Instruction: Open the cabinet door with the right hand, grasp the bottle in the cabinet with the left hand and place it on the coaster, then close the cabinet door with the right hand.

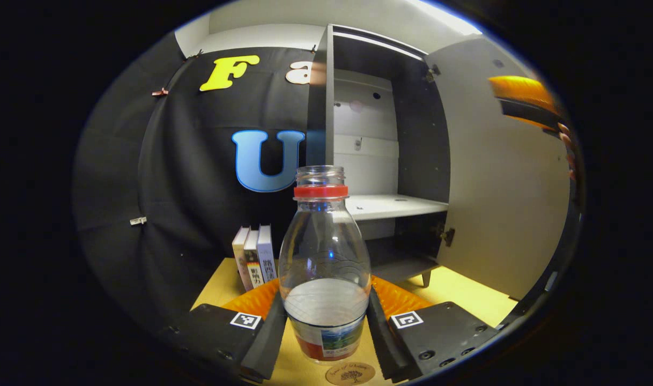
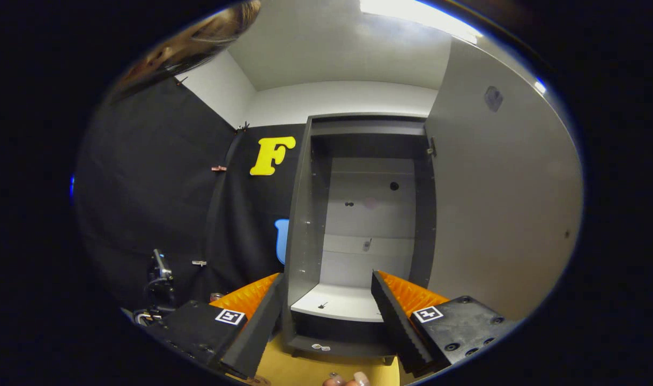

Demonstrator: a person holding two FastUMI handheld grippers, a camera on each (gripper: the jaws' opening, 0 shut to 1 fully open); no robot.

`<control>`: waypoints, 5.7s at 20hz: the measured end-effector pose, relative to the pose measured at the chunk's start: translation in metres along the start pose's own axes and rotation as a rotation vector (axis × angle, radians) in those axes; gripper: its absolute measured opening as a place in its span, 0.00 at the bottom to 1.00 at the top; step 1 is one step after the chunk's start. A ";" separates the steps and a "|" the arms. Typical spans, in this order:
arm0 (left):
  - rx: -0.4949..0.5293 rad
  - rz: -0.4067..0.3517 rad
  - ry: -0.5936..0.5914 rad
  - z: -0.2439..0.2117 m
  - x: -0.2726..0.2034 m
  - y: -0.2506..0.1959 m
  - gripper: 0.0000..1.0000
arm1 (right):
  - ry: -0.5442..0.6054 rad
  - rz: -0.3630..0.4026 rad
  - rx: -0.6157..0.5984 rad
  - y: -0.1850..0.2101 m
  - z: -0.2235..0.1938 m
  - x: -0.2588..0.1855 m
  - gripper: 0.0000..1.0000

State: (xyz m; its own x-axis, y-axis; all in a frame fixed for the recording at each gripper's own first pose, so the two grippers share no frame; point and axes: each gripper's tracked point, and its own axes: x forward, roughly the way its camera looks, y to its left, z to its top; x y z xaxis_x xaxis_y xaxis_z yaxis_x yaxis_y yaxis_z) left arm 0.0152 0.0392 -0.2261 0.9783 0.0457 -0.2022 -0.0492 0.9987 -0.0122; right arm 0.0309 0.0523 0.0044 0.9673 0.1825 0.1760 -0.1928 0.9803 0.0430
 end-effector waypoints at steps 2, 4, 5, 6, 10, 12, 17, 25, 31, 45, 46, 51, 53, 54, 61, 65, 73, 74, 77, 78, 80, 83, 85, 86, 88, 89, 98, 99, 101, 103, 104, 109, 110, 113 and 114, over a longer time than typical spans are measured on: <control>-0.007 0.006 -0.013 -0.024 -0.004 -0.009 0.73 | 0.043 0.026 0.030 0.007 -0.027 0.012 0.98; -0.019 0.005 -0.030 -0.049 -0.006 -0.018 0.73 | 0.081 0.025 0.031 0.002 -0.053 0.019 0.98; -0.016 0.005 -0.039 -0.061 -0.007 -0.022 0.73 | 0.103 0.027 0.032 0.002 -0.065 0.021 0.98; -0.003 0.009 -0.044 -0.073 -0.007 -0.024 0.73 | 0.122 0.030 0.034 0.002 -0.076 0.021 0.97; 0.086 0.039 -0.034 -0.118 -0.005 -0.031 0.74 | 0.171 0.057 0.025 0.006 -0.111 0.025 0.98; 0.091 0.023 -0.028 -0.135 -0.004 -0.039 0.75 | 0.190 0.070 0.042 0.011 -0.124 0.026 0.98; 0.102 -0.002 -0.046 -0.149 -0.006 -0.048 0.77 | 0.241 0.105 0.047 0.020 -0.149 0.023 0.98; 0.075 -0.008 -0.041 -0.170 -0.004 -0.049 0.81 | 0.278 0.115 0.058 0.026 -0.159 0.019 0.98; 0.076 -0.019 -0.023 -0.164 -0.006 -0.054 0.94 | 0.300 0.133 0.071 0.032 -0.165 0.015 0.98; 0.073 -0.057 -0.003 -0.079 -0.018 -0.056 0.96 | 0.234 0.056 0.019 -0.001 -0.102 0.004 0.98; 0.084 -0.052 -0.011 -0.064 -0.022 -0.054 0.96 | 0.227 0.046 0.003 -0.006 -0.096 0.003 0.98; 0.015 -0.110 -0.013 0.002 -0.047 -0.067 0.96 | 0.226 0.018 -0.054 -0.027 -0.058 -0.022 0.98; -0.013 -0.140 -0.001 0.027 -0.053 -0.073 0.96 | 0.241 0.014 -0.044 -0.031 -0.043 -0.044 0.98; -0.013 -0.156 -0.005 0.041 -0.053 -0.075 0.96 | 0.252 0.016 -0.032 -0.033 -0.036 -0.058 0.98; 0.015 -0.300 -0.059 0.109 -0.021 -0.122 0.98 | 0.346 -0.161 0.056 -0.078 -0.009 -0.172 1.00; 0.022 -0.390 -0.059 0.115 -0.006 -0.167 0.99 | 0.326 -0.391 0.045 -0.144 0.007 -0.219 1.00; 0.052 -0.390 -0.101 0.122 0.005 -0.213 0.98 | 0.256 -0.370 0.067 -0.221 0.016 -0.208 0.98; 0.044 -0.372 -0.096 0.122 0.009 -0.213 0.98 | 0.257 -0.343 0.081 -0.214 0.021 -0.217 0.98; 0.012 -0.327 -0.076 0.116 0.016 -0.217 0.98 | 0.267 -0.336 0.081 -0.240 0.008 -0.203 0.94; 0.007 -0.324 -0.073 0.117 0.018 -0.221 0.98 | 0.273 -0.337 0.067 -0.247 0.005 -0.204 0.97; 0.013 -0.306 -0.077 0.121 0.028 -0.226 0.98 | 0.271 -0.301 0.080 -0.247 0.008 -0.191 0.97; 0.031 -0.280 -0.089 0.124 0.032 -0.235 0.98 | 0.288 -0.211 0.101 -0.242 -0.001 -0.175 1.00; 0.025 -0.263 -0.089 0.122 0.034 -0.235 0.98 | 0.304 -0.164 0.104 -0.242 -0.003 -0.168 0.97; 0.019 -0.251 -0.085 0.121 0.033 -0.235 0.98 | 0.307 -0.137 0.124 -0.238 -0.003 -0.162 0.95; 0.010 -0.227 -0.077 0.118 0.032 -0.229 0.98 | 0.327 -0.096 0.169 -0.230 -0.007 -0.157 1.00; 0.005 -0.215 -0.074 0.117 0.031 -0.225 0.98 | 0.332 -0.073 0.180 -0.225 -0.009 -0.152 0.96; 0.012 -0.130 -0.093 0.120 0.008 -0.155 0.98 | 0.325 0.144 0.215 -0.132 -0.007 -0.106 0.96; 0.013 -0.122 -0.093 0.120 0.003 -0.142 0.98 | 0.324 0.156 0.220 -0.122 -0.008 -0.102 0.96; 0.017 -0.100 -0.094 0.119 -0.007 -0.118 0.98 | 0.316 0.167 0.220 -0.106 -0.011 -0.094 0.96; 0.020 -0.084 -0.094 0.120 -0.015 -0.096 0.98 | 0.303 0.168 0.223 -0.090 -0.014 -0.081 0.96; 0.020 -0.083 -0.096 0.121 -0.018 -0.086 0.98 | 0.301 0.168 0.230 -0.080 -0.016 -0.075 0.96; -0.004 -0.076 -0.079 0.117 -0.035 -0.045 0.98 | 0.306 0.211 0.145 -0.038 -0.020 -0.062 0.97; -0.017 -0.072 -0.077 0.116 -0.039 -0.038 0.98 | 0.306 0.215 0.127 -0.033 -0.022 -0.061 0.97; -0.036 -0.042 -0.067 0.114 -0.049 -0.022 0.98 | 0.318 0.237 0.122 -0.022 -0.030 -0.053 0.96; -0.032 -0.031 -0.066 0.114 -0.053 -0.018 0.98 | 0.315 0.239 0.122 -0.022 -0.029 -0.050 0.95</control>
State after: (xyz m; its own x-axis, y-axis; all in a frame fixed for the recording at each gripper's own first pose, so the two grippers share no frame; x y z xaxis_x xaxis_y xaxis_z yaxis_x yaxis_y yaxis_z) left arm -0.0124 0.0213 -0.1033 0.9905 0.0173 -0.1365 -0.0241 0.9985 -0.0487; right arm -0.0090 0.0239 -0.0335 0.8926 0.4363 -0.1133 -0.4175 0.8950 0.1571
